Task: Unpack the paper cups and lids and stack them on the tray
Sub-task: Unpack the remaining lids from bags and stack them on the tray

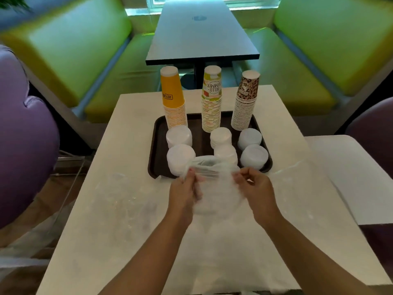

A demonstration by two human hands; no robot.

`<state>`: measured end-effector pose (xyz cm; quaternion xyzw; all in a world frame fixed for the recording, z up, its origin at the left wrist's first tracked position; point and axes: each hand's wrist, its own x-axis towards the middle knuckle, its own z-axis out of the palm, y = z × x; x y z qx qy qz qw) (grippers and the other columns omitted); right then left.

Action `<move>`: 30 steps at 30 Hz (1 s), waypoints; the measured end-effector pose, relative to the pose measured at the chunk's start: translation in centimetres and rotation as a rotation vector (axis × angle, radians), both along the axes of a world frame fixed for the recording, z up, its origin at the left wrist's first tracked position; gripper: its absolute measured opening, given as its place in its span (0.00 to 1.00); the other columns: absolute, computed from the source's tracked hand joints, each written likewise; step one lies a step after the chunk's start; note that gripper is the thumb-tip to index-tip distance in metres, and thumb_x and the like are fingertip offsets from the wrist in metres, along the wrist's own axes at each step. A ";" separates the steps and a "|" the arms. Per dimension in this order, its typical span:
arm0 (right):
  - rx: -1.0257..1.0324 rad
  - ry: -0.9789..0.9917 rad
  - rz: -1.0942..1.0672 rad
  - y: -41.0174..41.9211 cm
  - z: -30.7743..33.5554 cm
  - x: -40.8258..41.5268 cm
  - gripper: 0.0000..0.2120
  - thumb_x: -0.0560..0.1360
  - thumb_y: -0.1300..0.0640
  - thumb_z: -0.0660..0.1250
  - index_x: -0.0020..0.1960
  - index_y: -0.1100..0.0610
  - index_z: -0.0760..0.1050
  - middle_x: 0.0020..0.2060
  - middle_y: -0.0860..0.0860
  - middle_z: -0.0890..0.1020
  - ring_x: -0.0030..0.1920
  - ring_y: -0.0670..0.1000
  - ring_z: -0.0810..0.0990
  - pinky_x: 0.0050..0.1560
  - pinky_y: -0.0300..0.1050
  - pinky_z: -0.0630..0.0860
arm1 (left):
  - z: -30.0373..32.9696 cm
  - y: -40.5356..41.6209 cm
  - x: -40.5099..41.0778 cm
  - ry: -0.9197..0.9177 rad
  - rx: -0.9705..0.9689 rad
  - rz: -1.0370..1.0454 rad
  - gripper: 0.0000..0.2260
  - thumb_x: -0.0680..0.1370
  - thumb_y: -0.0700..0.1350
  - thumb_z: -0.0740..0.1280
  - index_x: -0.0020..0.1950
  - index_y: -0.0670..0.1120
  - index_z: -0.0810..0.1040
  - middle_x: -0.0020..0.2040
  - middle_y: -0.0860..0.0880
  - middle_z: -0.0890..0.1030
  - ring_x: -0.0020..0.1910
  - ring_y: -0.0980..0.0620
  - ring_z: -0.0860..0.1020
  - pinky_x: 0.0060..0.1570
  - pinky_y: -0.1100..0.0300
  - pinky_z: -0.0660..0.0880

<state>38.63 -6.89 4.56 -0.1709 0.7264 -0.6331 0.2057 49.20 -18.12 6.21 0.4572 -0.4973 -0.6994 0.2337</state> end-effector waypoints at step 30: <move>0.016 0.359 0.514 -0.4 5.3 -2.1 0.10 0.78 0.61 0.63 0.44 0.47 0.76 0.36 0.42 0.79 0.39 0.37 0.76 0.41 0.30 0.72 | 2.7 -0.8 -0.5 -0.009 -0.335 -0.931 0.18 0.70 0.37 0.75 0.56 0.50 0.76 0.51 0.50 0.83 0.52 0.50 0.81 0.53 0.54 0.79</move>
